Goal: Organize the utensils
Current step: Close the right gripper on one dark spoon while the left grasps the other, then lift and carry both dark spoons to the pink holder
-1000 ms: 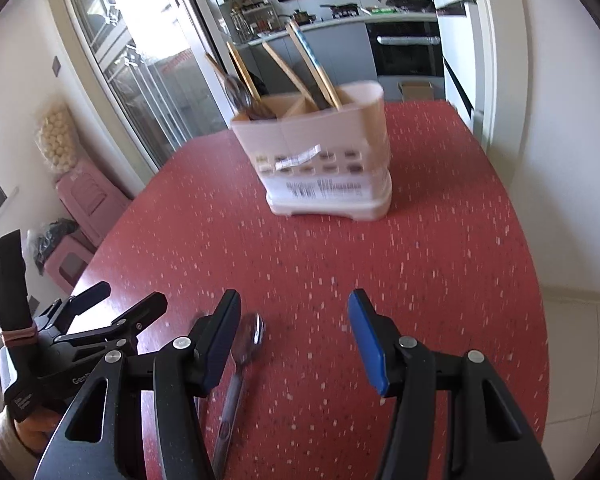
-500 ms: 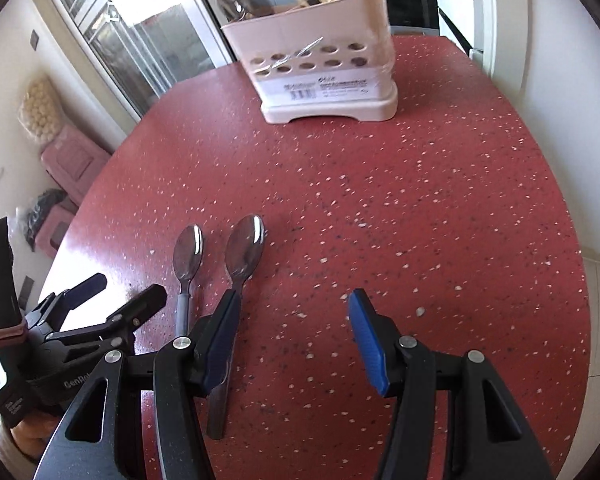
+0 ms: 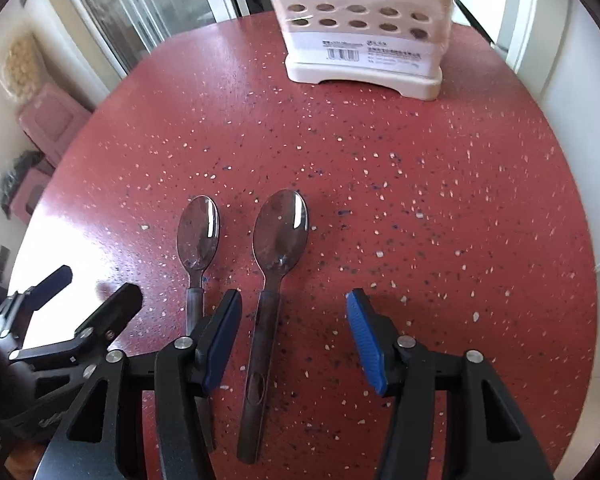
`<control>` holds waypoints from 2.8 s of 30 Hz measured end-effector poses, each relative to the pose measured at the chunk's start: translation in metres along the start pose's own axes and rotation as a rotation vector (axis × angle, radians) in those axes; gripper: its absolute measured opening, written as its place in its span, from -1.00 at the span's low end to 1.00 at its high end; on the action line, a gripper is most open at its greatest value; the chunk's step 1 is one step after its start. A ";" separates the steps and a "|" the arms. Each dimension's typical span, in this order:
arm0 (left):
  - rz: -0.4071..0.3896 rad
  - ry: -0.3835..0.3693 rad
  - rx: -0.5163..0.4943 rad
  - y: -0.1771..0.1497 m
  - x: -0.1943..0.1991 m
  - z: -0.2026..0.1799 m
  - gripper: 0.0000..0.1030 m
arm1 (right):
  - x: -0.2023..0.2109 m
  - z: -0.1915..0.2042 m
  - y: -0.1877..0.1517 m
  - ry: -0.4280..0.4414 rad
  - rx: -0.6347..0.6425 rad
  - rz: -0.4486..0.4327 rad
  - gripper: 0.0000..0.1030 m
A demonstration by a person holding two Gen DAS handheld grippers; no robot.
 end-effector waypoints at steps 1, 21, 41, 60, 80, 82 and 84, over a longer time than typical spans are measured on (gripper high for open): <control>0.006 -0.009 0.004 -0.001 0.000 0.001 1.00 | -0.001 0.003 0.001 -0.021 0.011 0.003 0.04; 0.094 -0.071 -0.090 0.001 -0.014 -0.057 1.00 | 0.008 -0.025 0.004 0.044 -0.017 0.013 -0.76; 0.208 -0.060 -0.262 0.008 -0.013 -0.087 -0.01 | 0.034 -0.047 -0.001 0.158 -0.040 -0.039 -0.76; -0.092 -0.232 -0.187 0.021 0.053 -0.080 -0.20 | 0.052 -0.067 0.002 0.245 -0.060 -0.107 -0.76; -0.337 -0.380 -0.161 0.142 0.121 -0.126 -0.20 | 0.133 -0.103 0.082 0.259 -0.068 -0.362 -0.76; -0.365 -0.390 -0.152 0.158 0.125 -0.134 -0.20 | 0.139 -0.111 0.095 0.262 -0.077 -0.385 -0.76; -0.389 -0.396 -0.142 0.174 0.125 -0.142 -0.20 | 0.144 -0.119 0.109 0.263 -0.091 -0.412 -0.76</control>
Point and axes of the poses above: each gripper's, at about its wrist camera, not at the fingertips, and x roughly against the way its jaws point, z to its left, y to its top, the point moved 5 cm from there along -x, roughly the way its jaws point, and after that the axes turned 3 degrees about z, right-handed, at the moved point
